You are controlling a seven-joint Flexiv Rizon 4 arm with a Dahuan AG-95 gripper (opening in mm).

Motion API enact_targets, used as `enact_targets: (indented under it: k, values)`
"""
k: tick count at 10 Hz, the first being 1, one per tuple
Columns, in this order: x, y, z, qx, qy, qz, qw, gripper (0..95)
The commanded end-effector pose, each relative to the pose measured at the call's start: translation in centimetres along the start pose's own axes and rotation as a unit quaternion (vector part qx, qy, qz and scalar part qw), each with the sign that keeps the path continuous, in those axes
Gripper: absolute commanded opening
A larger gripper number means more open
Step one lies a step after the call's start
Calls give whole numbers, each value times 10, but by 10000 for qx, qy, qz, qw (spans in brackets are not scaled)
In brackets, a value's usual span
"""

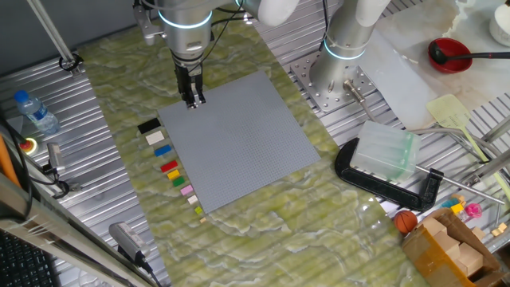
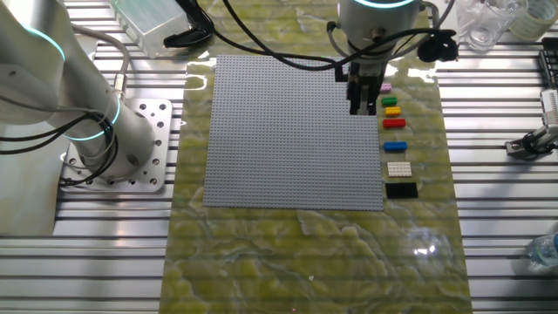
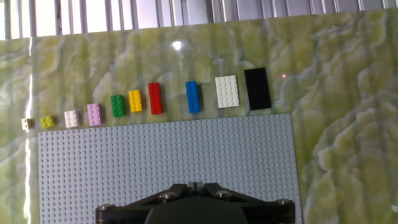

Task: Build with small Lego blocks

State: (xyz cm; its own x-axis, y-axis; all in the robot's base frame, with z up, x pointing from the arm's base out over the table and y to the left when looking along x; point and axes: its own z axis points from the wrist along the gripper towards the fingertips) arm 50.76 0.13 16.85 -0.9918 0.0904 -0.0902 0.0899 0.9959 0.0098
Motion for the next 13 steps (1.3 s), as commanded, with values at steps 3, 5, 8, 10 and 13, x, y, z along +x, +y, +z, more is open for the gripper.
enact_targets:
  k: [3, 5, 8, 10, 13]
  values:
    - [-1, 4, 2, -3, -8, -17, 10000, 0]
    - [-1, 5, 2, -2, -4, -14, 10000, 0]
    - [-1, 5, 2, 13, 17, -3, 10000, 0]
    - [-1, 5, 2, 17, 15, -31, 10000, 0]
    - [-1, 5, 2, 15, 12, -54, 10000, 0]
